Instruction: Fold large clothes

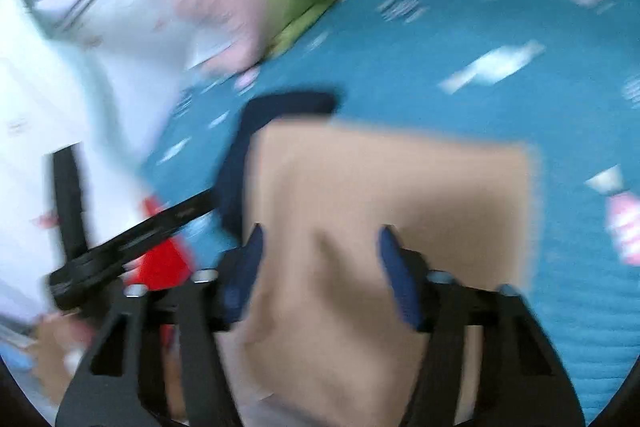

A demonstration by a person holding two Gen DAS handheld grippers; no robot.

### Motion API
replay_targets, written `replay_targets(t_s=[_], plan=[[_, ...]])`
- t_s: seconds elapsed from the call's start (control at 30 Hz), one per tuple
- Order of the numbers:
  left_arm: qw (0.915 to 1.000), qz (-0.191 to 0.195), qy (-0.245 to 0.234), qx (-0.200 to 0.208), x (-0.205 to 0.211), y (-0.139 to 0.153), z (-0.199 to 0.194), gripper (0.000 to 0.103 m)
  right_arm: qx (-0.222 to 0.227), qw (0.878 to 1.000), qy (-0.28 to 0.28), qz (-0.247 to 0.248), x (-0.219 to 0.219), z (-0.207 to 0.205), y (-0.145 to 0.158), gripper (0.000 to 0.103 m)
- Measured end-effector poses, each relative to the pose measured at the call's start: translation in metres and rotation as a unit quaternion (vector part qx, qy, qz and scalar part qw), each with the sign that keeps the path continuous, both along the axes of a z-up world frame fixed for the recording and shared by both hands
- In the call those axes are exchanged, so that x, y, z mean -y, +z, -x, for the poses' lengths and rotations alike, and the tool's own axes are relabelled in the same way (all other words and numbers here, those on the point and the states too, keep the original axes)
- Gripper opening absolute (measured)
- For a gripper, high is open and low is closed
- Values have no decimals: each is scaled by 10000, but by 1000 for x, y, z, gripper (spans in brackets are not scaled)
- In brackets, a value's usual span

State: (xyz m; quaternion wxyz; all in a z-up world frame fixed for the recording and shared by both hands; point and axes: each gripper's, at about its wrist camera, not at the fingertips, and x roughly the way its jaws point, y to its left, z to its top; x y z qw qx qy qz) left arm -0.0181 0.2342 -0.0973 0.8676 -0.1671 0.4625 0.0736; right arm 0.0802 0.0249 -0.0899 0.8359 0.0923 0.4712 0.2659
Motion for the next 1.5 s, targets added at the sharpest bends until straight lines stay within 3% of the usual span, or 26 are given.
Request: replay_targets(t_s=[0.1, 0.2, 0.3, 0.43, 0.57, 0.6, 0.67, 0.73, 0.8, 0.83, 0.9, 1.03, 1.13, 1.23, 1.37, 1.5], plan=[[9974, 152, -656, 255, 32, 3, -18, 45, 162, 9988, -416, 217, 4, 3, -10, 25], [9936, 218, -1088, 215, 63, -19, -43, 45, 240, 9982, -514, 181, -3, -6, -25, 21], [9930, -102, -1176, 103, 75, -46, -63, 45, 323, 9967, -612, 433, 5, -6, -42, 15], [9940, -145, -1080, 2, 63, -87, -87, 48, 369, 9915, -750, 999, 2, -23, -64, 11], [9950, -78, -999, -40, 42, -137, -104, 62, 189, 9917, -887, 910, 1, -43, -109, 9], [9953, 64, -962, -24, 35, -144, -107, 68, 276, 9900, -987, 966, -3, -45, -115, 8], [9937, 761, -825, -64, 10, -158, -112, 76, 460, 9870, -1094, 1086, -10, -43, -119, 7], [9909, 1043, -853, -79, -1, -163, -113, 79, 619, 9842, -1088, 1253, -16, -38, -117, 7], [9894, 1152, -872, -174, -3, -157, -112, 79, 634, 9846, -1105, 1202, -13, -37, -106, 7], [9887, 1202, -863, -225, -4, -148, -111, 76, 532, 9873, -1153, 951, -5, -38, -97, 7], [9870, 1255, -970, -243, 1, -124, -113, 63, 341, 9901, -1254, 527, 8, -44, -84, 8], [9890, 827, -1220, -85, 23, -91, -121, 59, 337, 9891, -1335, 513, 20, -61, -69, 10], [9911, 493, -1206, -280, 36, -99, -139, 53, -228, 9908, -1165, 657, 14, -77, -98, 9], [9898, 568, -1211, -498, 37, -134, -152, 51, -111, 9867, -1250, 1036, 6, -81, -128, 6], [9904, 347, -1278, -400, 40, -137, -150, 52, -157, 9852, -1247, 1167, 2, -80, -122, 6], [9881, 161, -1493, -318, 43, -95, -133, 36, -302, 9889, -1104, 950, 13, -56, -79, 10]])
